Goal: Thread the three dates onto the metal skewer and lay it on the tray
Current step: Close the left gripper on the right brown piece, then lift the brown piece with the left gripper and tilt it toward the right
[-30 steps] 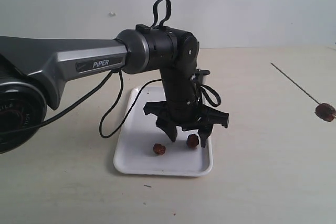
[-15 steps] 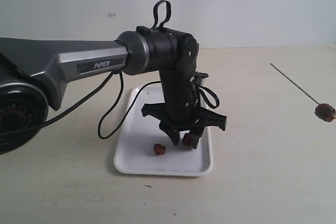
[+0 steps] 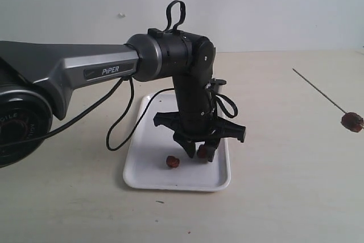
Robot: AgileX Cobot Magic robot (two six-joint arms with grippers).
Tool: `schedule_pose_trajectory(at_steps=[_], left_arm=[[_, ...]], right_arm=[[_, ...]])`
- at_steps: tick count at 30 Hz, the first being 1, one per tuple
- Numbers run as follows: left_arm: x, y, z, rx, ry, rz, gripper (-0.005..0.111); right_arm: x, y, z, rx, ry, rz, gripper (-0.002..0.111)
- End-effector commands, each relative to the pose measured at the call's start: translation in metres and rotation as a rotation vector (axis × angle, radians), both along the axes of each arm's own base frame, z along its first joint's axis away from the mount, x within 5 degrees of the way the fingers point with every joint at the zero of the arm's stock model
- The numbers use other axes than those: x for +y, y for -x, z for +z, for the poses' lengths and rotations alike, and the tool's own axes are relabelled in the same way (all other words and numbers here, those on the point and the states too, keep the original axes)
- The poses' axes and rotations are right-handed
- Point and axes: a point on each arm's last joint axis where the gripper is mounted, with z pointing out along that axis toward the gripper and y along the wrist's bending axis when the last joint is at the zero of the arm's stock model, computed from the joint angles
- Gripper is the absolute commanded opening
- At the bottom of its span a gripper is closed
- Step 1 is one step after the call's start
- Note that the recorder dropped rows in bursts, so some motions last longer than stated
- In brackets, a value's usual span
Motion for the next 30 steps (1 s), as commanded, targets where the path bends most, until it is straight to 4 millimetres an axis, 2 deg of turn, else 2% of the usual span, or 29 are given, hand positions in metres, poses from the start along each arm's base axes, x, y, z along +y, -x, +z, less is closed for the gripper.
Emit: schedule_pose_trajectory(at_steps=[1, 3, 14, 21, 26, 30], left_arm=[[-0.002, 0.004, -0.008, 0.027, -0.007, -0.006, 0.034], [-0.002, 0.004, -0.008, 0.027, -0.007, -0.006, 0.03], [-0.002, 0.004, -0.008, 0.029, -0.01, -0.033, 0.03], [-0.001, 0.004, 0.002, -0.024, 0.007, -0.266, 0.03], [0.0, 0.004, 0.021, -0.081, 0.034, -0.419, 0.03], [0.001, 0.005, 0.039, -0.14, 0.053, -0.642, 0.03]], right_arm=[[-0.002, 0.001, 0.0, -0.01, 0.008, 0.003, 0.0], [-0.002, 0.001, 0.0, -0.01, 0.008, 0.003, 0.0], [-0.001, 0.0, 0.001, -0.024, 0.004, 0.006, 0.0], [-0.001, 0.0, 0.001, -0.028, 0.004, 0.006, 0.0], [-0.001, -0.001, 0.001, -0.03, 0.003, 0.007, 0.0], [-0.001, -0.001, 0.001, -0.032, 0.003, 0.007, 0.0]])
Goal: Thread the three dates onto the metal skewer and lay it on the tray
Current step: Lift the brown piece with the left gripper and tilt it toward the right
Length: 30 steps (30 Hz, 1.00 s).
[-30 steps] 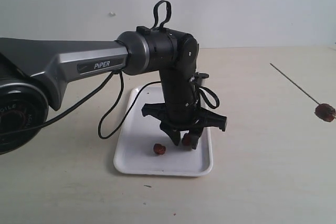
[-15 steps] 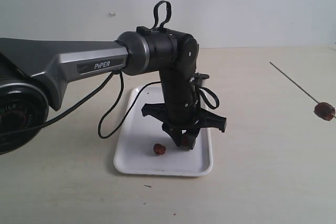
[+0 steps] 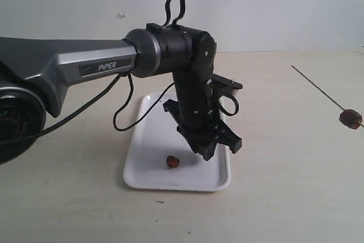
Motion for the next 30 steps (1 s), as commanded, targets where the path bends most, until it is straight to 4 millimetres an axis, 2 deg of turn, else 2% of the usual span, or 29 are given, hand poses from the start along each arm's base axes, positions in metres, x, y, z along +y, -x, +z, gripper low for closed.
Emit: schedule_pose_trajectory(at_steps=[1, 9, 14, 22, 30], left_arm=[[0.001, 0.005, 0.028, -0.068, 0.027, -0.267, 0.03], [0.005, 0.009, 0.06, -0.196, 0.051, -0.764, 0.03], [0.007, 0.008, 0.066, -0.259, 0.042, -1.024, 0.03], [0.01, 0.006, 0.071, -0.334, 0.016, -1.304, 0.03], [0.033, -0.016, 0.087, -0.417, -0.003, -1.383, 0.03]], right_arm=[[-0.002, 0.001, 0.0, -0.01, 0.008, 0.003, 0.0], [0.004, 0.006, -0.002, 0.055, -0.03, 0.099, 0.0], [0.01, 0.008, -0.002, 0.069, -0.076, 0.176, 0.0], [0.019, 0.006, -0.005, 0.105, -0.167, 0.202, 0.0], [0.021, 0.001, -0.018, 0.173, -0.165, 0.195, 0.0]])
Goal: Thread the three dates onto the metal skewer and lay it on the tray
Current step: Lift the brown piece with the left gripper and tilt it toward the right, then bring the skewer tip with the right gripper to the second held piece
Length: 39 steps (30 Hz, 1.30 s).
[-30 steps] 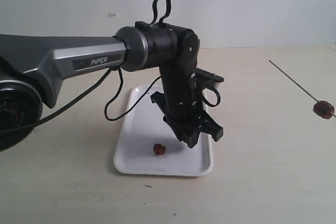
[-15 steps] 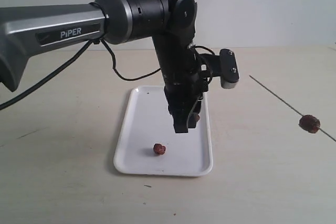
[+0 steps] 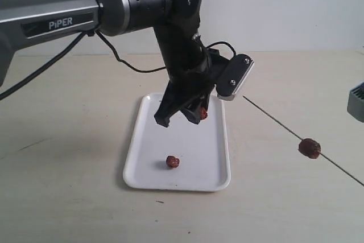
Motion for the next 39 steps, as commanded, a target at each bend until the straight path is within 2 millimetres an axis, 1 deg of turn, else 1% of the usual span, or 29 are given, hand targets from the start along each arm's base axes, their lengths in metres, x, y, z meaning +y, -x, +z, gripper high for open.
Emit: schedule_pose_trajectory(at_steps=[1, 4, 6, 9, 15, 24, 30, 34, 39], left_arm=[[0.012, -0.008, 0.015, -0.053, 0.011, -0.068, 0.03], [0.015, -0.01, 0.021, -0.098, 0.015, -0.157, 0.03], [0.014, -0.01, 0.021, -0.116, 0.009, -0.219, 0.03], [0.015, -0.01, 0.021, -0.122, 0.003, -0.25, 0.03], [0.014, -0.01, 0.02, -0.125, 0.004, -0.287, 0.03], [0.011, -0.01, 0.02, -0.139, 0.033, -0.306, 0.03], [0.011, -0.01, 0.02, -0.141, 0.035, -0.308, 0.03], [0.01, -0.011, 0.021, -0.147, 0.041, -0.306, 0.03], [0.01, -0.011, 0.021, -0.152, 0.044, -0.305, 0.03]], right_arm=[[0.001, -0.001, -0.012, 0.057, -0.003, 0.009, 0.0], [0.007, -0.007, -0.02, 0.117, -0.041, 0.033, 0.0], [0.011, -0.01, -0.025, 0.153, -0.07, 0.033, 0.0], [0.014, -0.013, -0.029, 0.183, -0.093, 0.04, 0.0], [0.021, -0.024, -0.027, 0.073, -0.17, 0.007, 0.0], [0.026, -0.034, -0.034, 0.066, -0.202, 0.019, 0.0], [0.028, -0.04, -0.031, 0.033, -0.221, 0.014, 0.0], [0.031, -0.046, -0.019, -0.005, -0.247, 0.017, 0.0], [0.031, -0.042, -0.017, 0.039, -0.241, 0.032, 0.0]])
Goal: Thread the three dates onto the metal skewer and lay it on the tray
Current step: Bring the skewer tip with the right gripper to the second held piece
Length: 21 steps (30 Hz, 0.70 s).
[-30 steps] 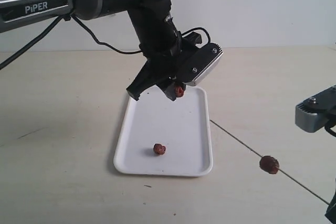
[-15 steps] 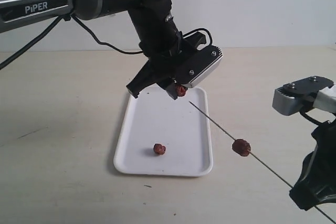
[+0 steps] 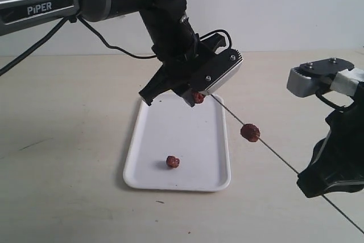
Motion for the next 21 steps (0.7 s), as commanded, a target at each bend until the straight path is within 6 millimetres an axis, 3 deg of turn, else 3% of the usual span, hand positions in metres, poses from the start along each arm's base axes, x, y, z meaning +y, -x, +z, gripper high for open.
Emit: schedule_pose_trajectory(at_steps=[1, 21], left_arm=[[-0.0003, 0.0007, 0.004, -0.003, 0.021, 0.004, 0.03], [-0.0007, 0.0002, 0.0042, -0.008, 0.025, 0.005, 0.03]], right_arm=[[-0.0012, 0.0032, 0.0022, 0.038, 0.01, 0.029, 0.0], [-0.006, -0.0005, 0.0002, 0.013, 0.065, 0.008, 0.0]])
